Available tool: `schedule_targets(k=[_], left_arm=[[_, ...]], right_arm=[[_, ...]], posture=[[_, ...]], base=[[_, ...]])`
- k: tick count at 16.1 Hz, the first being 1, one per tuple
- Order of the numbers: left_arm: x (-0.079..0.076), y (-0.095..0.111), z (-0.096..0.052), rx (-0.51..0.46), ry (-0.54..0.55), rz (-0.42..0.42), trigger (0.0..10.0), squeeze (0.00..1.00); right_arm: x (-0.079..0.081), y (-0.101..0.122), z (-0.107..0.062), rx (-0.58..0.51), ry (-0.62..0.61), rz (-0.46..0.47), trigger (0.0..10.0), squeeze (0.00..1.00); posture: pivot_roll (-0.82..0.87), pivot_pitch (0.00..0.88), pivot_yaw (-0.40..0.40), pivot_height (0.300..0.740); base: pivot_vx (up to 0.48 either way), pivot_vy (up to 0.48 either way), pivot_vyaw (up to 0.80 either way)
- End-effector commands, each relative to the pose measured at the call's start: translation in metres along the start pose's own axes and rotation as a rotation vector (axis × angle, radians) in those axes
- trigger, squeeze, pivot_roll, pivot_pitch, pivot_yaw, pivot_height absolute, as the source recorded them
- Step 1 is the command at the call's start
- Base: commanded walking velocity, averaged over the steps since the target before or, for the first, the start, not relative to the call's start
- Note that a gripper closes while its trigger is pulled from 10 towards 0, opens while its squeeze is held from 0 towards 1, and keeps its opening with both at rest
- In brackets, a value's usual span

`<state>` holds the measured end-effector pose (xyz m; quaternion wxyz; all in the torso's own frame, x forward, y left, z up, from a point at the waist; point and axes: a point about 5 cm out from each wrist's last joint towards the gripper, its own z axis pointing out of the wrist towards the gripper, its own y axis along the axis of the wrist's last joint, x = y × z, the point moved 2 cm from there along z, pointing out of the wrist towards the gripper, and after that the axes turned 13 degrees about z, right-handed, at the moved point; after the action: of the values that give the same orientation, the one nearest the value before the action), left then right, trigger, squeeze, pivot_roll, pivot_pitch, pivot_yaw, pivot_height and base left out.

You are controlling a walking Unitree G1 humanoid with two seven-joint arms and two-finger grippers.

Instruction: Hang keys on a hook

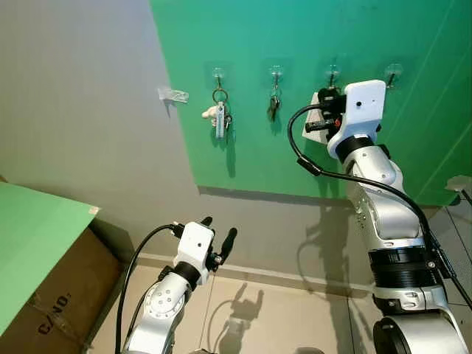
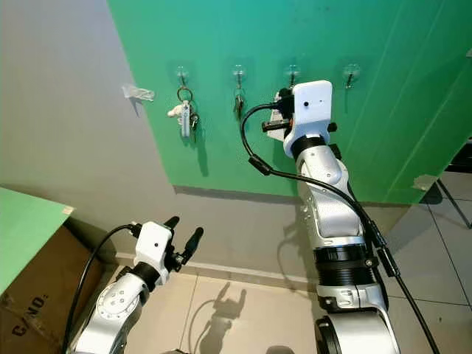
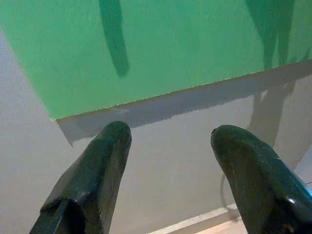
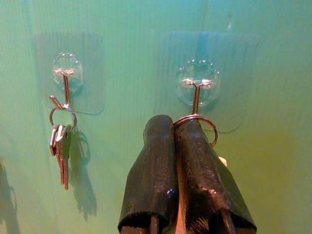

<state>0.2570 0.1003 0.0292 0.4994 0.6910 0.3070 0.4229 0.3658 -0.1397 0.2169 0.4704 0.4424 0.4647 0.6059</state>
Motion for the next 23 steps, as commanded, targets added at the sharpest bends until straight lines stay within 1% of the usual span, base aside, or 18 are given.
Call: schedule_targets(k=[1, 14, 23], left_arm=[[-0.0007, 0.0012, 0.001, -0.007, -0.01, 0.018, 10.0, 0.0], [-0.0031, 0.0, -0.0008, -0.005, -0.015, 0.017, 10.0, 0.0], [-0.0035, 0.0, -0.0008, -0.007, -0.017, 0.022, 10.0, 0.0]], right_arm=[[0.0074, 0.0144, 0.0029, -0.044, 0.034, -0.004, 10.0, 0.0], [0.0096, 0.0188, 0.0042, -0.063, 0.045, -0.027, 10.0, 0.0], [0.0083, 0.0193, 0.0062, -0.073, 0.04, -0.042, 10.0, 0.0]], posture=[[-0.23, 0.0, 0.097, 0.74], [-0.23, 0.0, 0.095, 0.74], [-0.22, 0.0, 0.094, 0.74]], base=[[0.0, 0.0, 0.0], [0.0, 0.0, 0.0], [0.0, 0.0, 0.0]])
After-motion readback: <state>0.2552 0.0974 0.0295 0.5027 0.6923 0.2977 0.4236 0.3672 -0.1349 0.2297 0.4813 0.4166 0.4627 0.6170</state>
